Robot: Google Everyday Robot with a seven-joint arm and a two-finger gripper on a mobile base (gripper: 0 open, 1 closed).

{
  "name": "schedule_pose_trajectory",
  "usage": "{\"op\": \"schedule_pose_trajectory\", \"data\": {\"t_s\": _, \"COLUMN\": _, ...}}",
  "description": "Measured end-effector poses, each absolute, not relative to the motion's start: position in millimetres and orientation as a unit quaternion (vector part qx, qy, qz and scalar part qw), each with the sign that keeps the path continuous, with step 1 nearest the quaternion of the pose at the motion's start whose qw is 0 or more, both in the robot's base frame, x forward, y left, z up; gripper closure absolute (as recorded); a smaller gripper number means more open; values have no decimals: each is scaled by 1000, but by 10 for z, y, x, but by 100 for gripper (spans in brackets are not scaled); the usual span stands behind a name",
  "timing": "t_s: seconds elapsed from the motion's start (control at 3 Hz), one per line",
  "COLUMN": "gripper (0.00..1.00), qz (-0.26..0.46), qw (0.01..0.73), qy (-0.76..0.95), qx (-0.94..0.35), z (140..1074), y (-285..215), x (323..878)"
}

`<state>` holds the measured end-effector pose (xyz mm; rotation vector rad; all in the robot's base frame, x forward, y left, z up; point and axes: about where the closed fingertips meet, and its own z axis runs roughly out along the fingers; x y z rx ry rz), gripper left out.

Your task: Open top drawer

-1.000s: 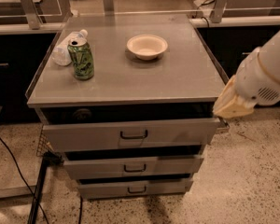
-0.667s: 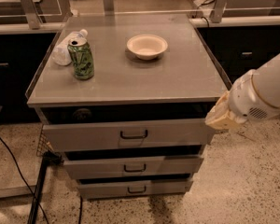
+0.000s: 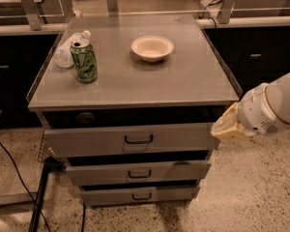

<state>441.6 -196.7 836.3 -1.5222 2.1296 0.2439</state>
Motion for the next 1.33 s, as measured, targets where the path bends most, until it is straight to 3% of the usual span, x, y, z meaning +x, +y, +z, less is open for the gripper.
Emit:
{"op": "schedule_pose_trajectory", "data": {"t_s": 0.33, "gripper": 81, "qz": 90, "qw": 253, "qy": 784, "qx": -560, "z": 8363, "y": -1967, "x": 4416}}
{"op": "schedule_pose_trajectory", "data": {"t_s": 1.33, "gripper": 11, "qz": 69, "qw": 288, "qy": 762, "qx": -576, "z": 8051, "y": -1881, "x": 4699}}
